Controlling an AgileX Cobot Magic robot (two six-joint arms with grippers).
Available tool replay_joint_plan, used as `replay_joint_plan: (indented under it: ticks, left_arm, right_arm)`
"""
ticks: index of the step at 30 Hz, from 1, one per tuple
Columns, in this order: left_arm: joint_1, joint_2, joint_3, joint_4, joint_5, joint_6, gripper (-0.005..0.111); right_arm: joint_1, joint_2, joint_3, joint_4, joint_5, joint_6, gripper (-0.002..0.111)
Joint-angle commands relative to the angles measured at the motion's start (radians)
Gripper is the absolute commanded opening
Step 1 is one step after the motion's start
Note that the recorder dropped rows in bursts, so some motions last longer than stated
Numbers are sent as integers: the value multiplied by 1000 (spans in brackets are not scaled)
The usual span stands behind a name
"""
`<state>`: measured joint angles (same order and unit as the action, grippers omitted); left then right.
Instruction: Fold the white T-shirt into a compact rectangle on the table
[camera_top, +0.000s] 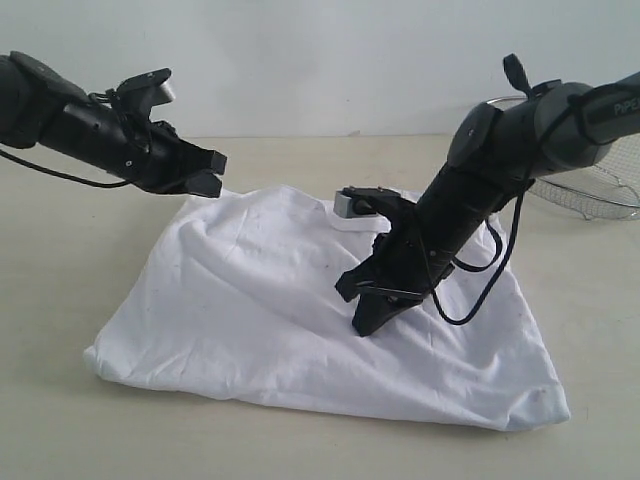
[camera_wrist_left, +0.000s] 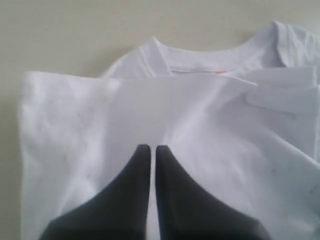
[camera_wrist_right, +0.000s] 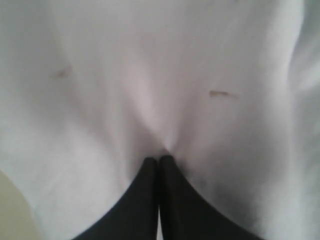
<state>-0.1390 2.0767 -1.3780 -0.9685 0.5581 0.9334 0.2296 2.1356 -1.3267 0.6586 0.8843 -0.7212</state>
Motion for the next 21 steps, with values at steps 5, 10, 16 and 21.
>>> replay_joint_plan:
  ticks: [5, 10, 16, 21]
  left_arm:
    - [-19, -15, 11, 69, 104, -19, 5]
    - [-55, -11, 11, 70, 125, -19, 5]
    - [-91, 50, 11, 104, 44, -95, 5]
    - [-92, 113, 11, 140, 32, -169, 5]
  right_arm:
    - [1, -63, -24, -110, -173, 63, 0]
    - [1, -65, -97, -204, -165, 155, 0]
    - [1, -63, -177, -225, -176, 164, 0]
    - [1, -3, -254, -243, -170, 162, 0]
